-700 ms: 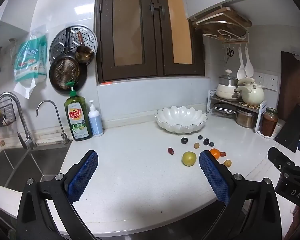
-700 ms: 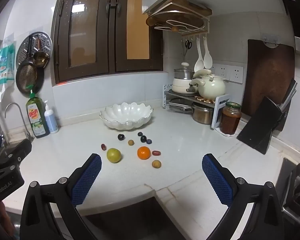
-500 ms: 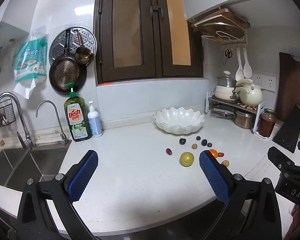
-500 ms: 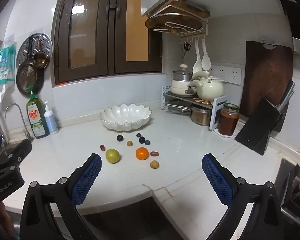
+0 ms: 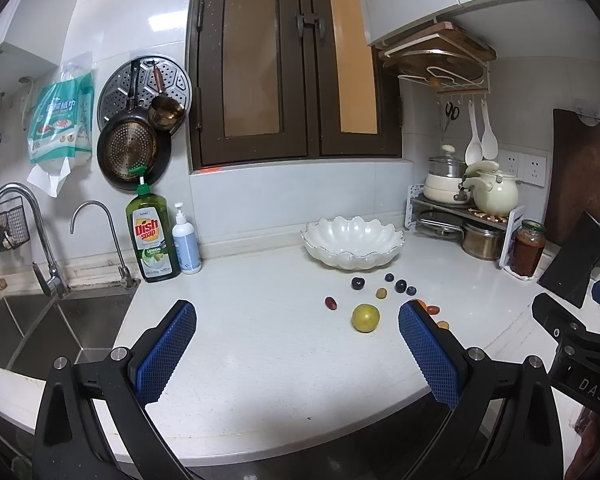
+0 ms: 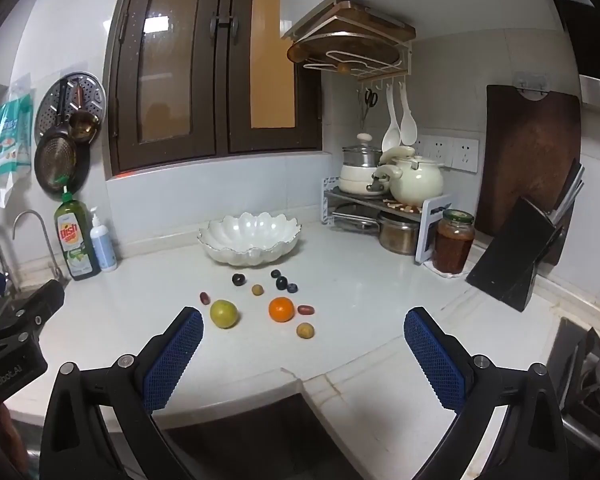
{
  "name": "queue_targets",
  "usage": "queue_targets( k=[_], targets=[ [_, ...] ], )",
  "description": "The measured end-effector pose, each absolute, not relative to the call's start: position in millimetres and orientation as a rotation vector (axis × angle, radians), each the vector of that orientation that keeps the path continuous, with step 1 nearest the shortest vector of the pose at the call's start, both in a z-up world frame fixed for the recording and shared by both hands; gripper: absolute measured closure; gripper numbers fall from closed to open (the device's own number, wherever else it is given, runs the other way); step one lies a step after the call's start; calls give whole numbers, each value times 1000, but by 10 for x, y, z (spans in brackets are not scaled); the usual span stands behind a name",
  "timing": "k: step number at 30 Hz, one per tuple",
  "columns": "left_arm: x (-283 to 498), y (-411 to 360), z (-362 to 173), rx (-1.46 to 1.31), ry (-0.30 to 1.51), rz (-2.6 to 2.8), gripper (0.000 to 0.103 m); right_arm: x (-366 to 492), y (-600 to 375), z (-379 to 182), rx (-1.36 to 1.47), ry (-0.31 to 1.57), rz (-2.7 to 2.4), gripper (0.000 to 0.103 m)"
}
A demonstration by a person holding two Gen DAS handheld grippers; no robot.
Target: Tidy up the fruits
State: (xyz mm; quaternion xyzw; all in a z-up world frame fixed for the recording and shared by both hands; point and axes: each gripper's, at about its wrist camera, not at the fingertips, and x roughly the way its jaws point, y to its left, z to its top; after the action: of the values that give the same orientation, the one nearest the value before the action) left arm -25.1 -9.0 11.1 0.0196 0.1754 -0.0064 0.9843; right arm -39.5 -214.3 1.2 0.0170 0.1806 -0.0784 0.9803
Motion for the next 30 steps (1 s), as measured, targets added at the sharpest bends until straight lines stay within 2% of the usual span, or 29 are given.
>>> queue_targets(
  k=[30],
  targets=[
    [-306,-166,158,42,335,-25,0,-478,-2190,25,27,322,-163,1]
  ],
)
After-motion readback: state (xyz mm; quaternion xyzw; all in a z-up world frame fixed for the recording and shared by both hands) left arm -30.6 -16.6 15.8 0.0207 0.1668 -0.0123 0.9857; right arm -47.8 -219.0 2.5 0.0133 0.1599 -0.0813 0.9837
